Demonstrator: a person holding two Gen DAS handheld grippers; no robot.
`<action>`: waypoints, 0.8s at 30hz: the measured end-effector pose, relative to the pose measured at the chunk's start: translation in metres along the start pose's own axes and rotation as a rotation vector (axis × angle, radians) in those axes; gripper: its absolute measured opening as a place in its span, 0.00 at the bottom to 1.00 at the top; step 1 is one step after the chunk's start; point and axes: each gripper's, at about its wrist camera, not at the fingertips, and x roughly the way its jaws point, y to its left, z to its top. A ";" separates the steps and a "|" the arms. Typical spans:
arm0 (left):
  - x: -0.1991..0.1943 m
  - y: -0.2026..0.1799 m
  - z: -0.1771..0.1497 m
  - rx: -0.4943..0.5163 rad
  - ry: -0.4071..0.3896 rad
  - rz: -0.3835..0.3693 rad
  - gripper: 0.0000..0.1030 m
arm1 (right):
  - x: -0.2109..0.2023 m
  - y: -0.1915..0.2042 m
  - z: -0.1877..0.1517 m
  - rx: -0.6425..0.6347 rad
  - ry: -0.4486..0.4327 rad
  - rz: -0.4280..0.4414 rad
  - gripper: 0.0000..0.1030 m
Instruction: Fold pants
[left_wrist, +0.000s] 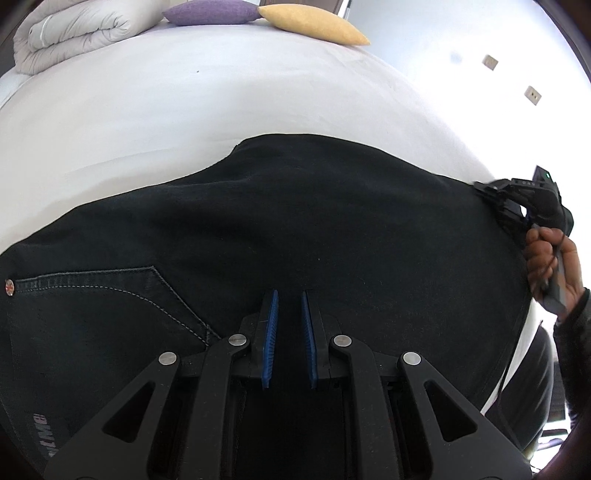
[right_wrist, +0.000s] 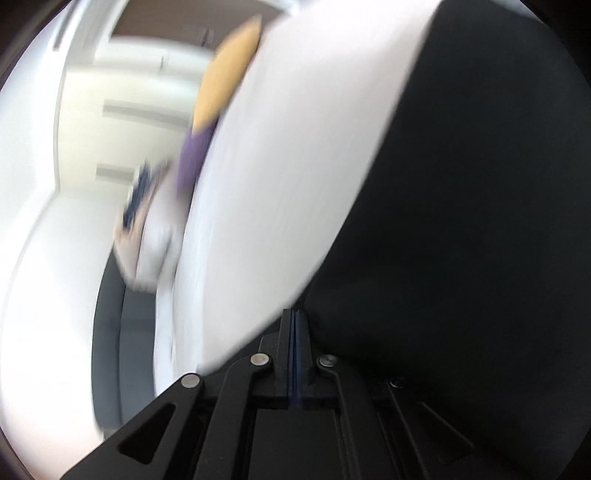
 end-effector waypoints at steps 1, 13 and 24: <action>-0.001 0.002 0.000 -0.006 -0.005 -0.005 0.12 | -0.013 -0.006 0.008 0.020 -0.055 -0.025 0.00; -0.024 -0.026 -0.016 0.032 -0.028 -0.093 0.12 | 0.014 0.069 -0.143 -0.236 0.342 0.191 0.07; -0.022 0.032 -0.019 -0.076 -0.020 -0.102 0.12 | -0.034 -0.033 -0.053 0.106 0.037 0.127 0.00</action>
